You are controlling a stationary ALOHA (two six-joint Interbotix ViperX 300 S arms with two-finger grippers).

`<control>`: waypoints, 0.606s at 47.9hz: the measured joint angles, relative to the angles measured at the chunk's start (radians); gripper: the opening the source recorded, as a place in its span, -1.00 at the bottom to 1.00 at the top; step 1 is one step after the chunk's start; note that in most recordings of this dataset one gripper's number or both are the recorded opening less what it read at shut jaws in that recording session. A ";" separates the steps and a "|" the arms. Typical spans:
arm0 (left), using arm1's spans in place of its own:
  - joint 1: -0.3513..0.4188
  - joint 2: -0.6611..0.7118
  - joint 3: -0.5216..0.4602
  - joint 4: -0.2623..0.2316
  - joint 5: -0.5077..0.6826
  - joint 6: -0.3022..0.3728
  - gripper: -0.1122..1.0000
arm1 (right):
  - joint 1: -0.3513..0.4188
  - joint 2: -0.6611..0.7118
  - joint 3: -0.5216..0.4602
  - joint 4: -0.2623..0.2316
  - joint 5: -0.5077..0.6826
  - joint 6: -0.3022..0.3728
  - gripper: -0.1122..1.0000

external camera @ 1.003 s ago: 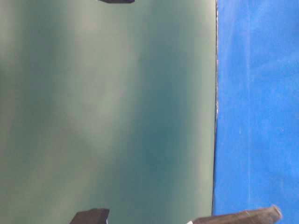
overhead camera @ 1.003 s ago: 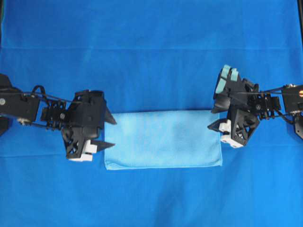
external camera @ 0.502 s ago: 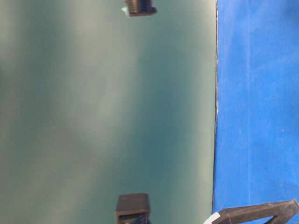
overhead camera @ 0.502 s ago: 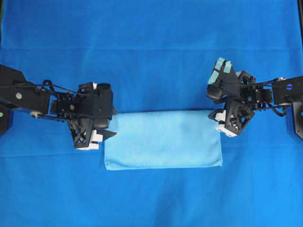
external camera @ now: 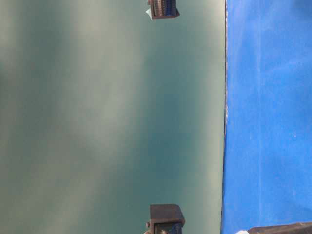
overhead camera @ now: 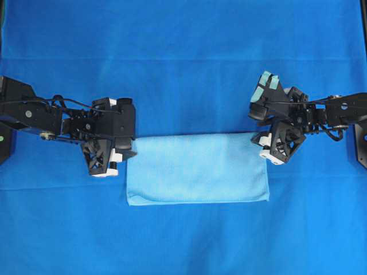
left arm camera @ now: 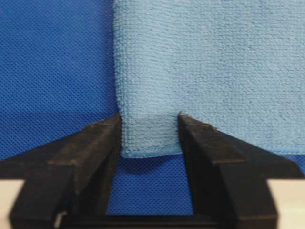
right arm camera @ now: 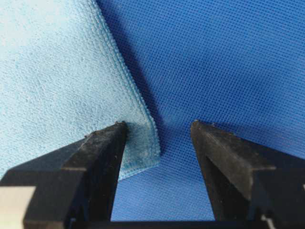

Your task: Fold the light blue towel.

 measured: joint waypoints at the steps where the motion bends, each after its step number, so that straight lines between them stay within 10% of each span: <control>1: 0.000 0.000 0.000 -0.002 0.000 -0.003 -0.09 | 0.000 0.002 -0.002 0.002 0.000 -0.002 0.28; 14: -0.002 0.002 0.000 0.000 0.021 -0.012 -0.73 | 0.011 0.008 0.000 0.000 0.000 -0.006 -0.77; 29: -0.002 -0.005 -0.008 -0.002 0.049 -0.044 -0.73 | 0.023 0.002 0.000 0.002 0.011 0.003 -0.77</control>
